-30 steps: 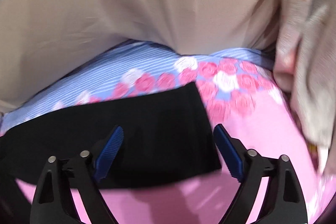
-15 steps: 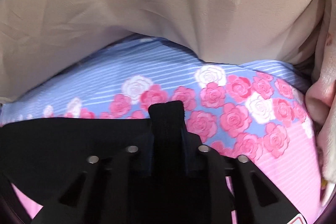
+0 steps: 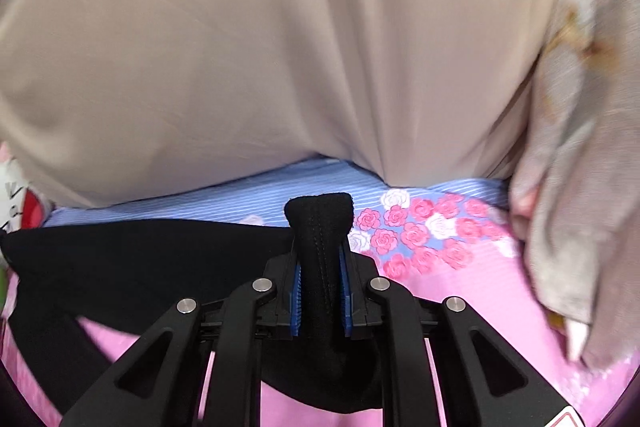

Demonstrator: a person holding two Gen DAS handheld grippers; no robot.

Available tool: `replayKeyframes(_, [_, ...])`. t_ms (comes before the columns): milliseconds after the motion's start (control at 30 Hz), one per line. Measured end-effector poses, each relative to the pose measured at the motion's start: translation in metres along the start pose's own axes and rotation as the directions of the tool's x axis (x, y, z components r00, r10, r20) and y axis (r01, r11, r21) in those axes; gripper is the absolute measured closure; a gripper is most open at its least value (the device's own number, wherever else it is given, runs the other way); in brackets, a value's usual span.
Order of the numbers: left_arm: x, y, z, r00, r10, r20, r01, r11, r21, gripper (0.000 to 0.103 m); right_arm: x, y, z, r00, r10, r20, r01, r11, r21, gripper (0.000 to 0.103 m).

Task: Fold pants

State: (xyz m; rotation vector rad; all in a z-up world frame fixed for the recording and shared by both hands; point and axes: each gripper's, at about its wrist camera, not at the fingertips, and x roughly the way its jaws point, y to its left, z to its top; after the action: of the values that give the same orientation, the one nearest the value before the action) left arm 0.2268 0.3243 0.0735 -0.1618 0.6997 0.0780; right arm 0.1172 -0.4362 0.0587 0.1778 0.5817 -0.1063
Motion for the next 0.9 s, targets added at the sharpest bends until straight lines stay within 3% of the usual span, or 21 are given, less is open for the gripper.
replayKeyframes(200, [-0.07,0.019,-0.076,1.0,0.014,-0.013,-0.014,1.0,0.024,0.081,-0.1,-0.006,-0.059,0.998,0.031,0.051,-0.029,0.999,-0.045,0.09])
replayKeyframes(433, [-0.07,0.053,-0.157,0.989,0.078,-0.125,-0.088,0.994,-0.072,0.076,-0.128,-0.021,-0.161,0.999,-0.018,-0.04,0.016,0.998,-0.058,0.088])
replayKeyframes(467, [-0.073,0.058,-0.168,0.989,0.086,-0.123,-0.099,0.989,-0.106,0.074,-0.131,-0.019,-0.169,0.998,-0.027,-0.051,0.024,0.998,-0.054,0.087])
replayKeyframes(500, [-0.077,0.063,-0.176,0.991,0.076,-0.113,-0.093,0.984,-0.154,0.064,-0.131,-0.024,-0.178,0.997,-0.039,-0.063,0.036,0.998,-0.049,0.082])
replayKeyframes(533, [-0.08,0.069,-0.182,0.994,0.037,-0.107,-0.059,0.976,-0.209,0.046,-0.133,-0.026,-0.187,0.997,-0.052,-0.064,0.049,0.998,-0.044,0.077])
replayKeyframes(600, [-0.086,0.079,-0.191,0.993,-0.082,-0.083,0.046,0.931,-0.363,0.013,-0.142,-0.032,-0.201,0.995,-0.09,-0.049,0.089,0.996,-0.029,0.064])
replayKeyframes(667, [-0.084,0.08,-0.198,0.988,-0.126,-0.083,0.076,0.892,-0.446,0.012,-0.153,-0.036,-0.208,0.994,-0.102,-0.027,0.102,0.995,0.005,0.058])
replayKeyframes(767, [-0.065,0.08,-0.204,0.98,-0.133,-0.145,0.042,0.86,-0.508,0.011,-0.174,-0.04,-0.215,0.994,-0.11,0.012,0.109,0.992,0.062,0.049])
replayKeyframes(867, [-0.046,0.082,-0.213,0.963,-0.188,-0.195,0.034,0.798,-0.601,0.011,-0.187,-0.037,-0.221,0.996,-0.09,0.019,0.087,0.99,0.108,0.04])
replayKeyframes(900, [-0.046,0.08,-0.211,0.965,-0.175,-0.195,0.023,0.799,-0.6,0.017,-0.192,-0.034,-0.224,0.997,-0.079,0.021,0.076,0.99,0.12,0.038])
